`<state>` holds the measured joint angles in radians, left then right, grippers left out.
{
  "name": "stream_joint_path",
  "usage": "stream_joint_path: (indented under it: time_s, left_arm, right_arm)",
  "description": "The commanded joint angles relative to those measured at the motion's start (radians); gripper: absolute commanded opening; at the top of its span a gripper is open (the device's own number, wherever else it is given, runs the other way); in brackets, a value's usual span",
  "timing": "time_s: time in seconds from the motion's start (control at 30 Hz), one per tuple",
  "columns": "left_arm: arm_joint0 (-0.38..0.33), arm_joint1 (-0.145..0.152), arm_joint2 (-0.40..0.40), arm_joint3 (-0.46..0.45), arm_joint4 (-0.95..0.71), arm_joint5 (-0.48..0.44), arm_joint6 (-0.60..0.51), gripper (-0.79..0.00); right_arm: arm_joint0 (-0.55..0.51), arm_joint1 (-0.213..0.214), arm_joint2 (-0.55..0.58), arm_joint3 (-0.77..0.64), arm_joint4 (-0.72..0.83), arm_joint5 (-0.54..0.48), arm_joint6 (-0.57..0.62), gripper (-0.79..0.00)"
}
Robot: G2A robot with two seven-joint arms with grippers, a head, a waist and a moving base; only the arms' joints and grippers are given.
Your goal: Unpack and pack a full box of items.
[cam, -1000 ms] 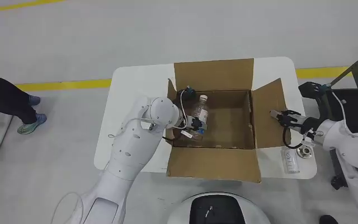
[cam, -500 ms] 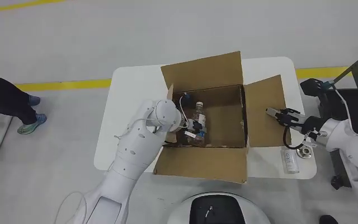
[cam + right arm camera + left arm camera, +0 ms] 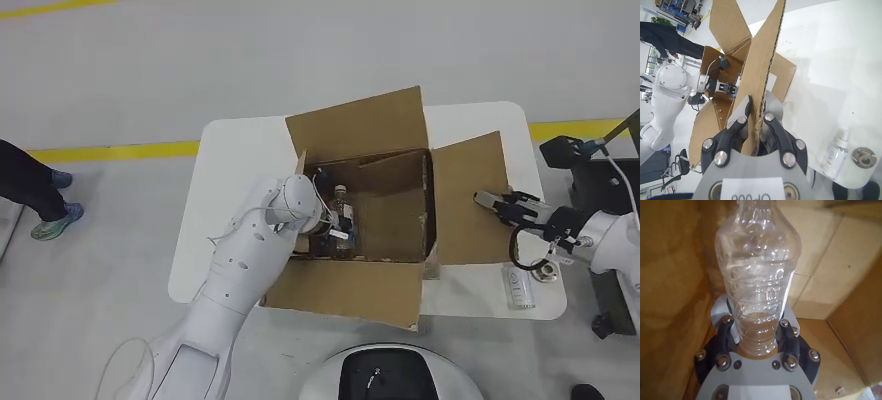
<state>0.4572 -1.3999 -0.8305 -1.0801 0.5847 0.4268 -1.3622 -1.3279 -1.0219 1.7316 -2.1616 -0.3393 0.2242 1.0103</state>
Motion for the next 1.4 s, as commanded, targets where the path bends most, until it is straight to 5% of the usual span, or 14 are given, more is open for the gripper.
stream_joint_path:
  time_s: [0.0,0.03,0.4,0.9,1.17,1.2,1.23,1.37]
  left_arm:
    - [-0.004,-0.002,0.005,0.011,-0.004,-0.003,-0.002,-0.425]
    - [-0.006,-0.003,0.007,0.013,-0.008,-0.005,-0.003,0.000]
    - [-0.005,0.010,-0.017,-0.064,0.016,-0.023,-0.023,0.000]
    - [0.118,0.089,-0.204,-0.379,0.112,-0.035,-0.067,0.000]
    - [0.171,0.123,-0.313,-0.510,0.167,-0.024,-0.055,0.000]
    - [0.179,0.127,-0.331,-0.527,0.170,-0.020,-0.051,0.000]
    - [0.184,0.131,-0.350,-0.547,0.170,-0.018,-0.049,0.000]
    - [0.211,0.146,-0.402,-0.636,0.196,-0.019,-0.050,0.000]
  right_arm:
    - [-0.001,0.002,0.003,-0.008,0.000,-0.003,0.000,-0.785]
    - [-0.002,0.002,0.003,-0.011,0.005,-0.002,0.000,-0.785]
    - [-0.018,0.012,-0.015,0.045,-0.053,-0.023,-0.014,-0.785]
    - [-0.002,0.019,-0.052,0.214,-0.086,-0.113,-0.082,-0.785]
    - [0.000,0.021,-0.056,0.229,-0.087,-0.115,-0.110,-0.422]
    - [-0.002,0.021,-0.053,0.227,-0.080,-0.117,-0.119,-0.314]
    - [-0.004,0.021,-0.047,0.225,-0.072,-0.115,-0.127,0.000]
    - [-0.019,0.022,-0.014,0.200,-0.056,-0.104,-0.164,0.000]
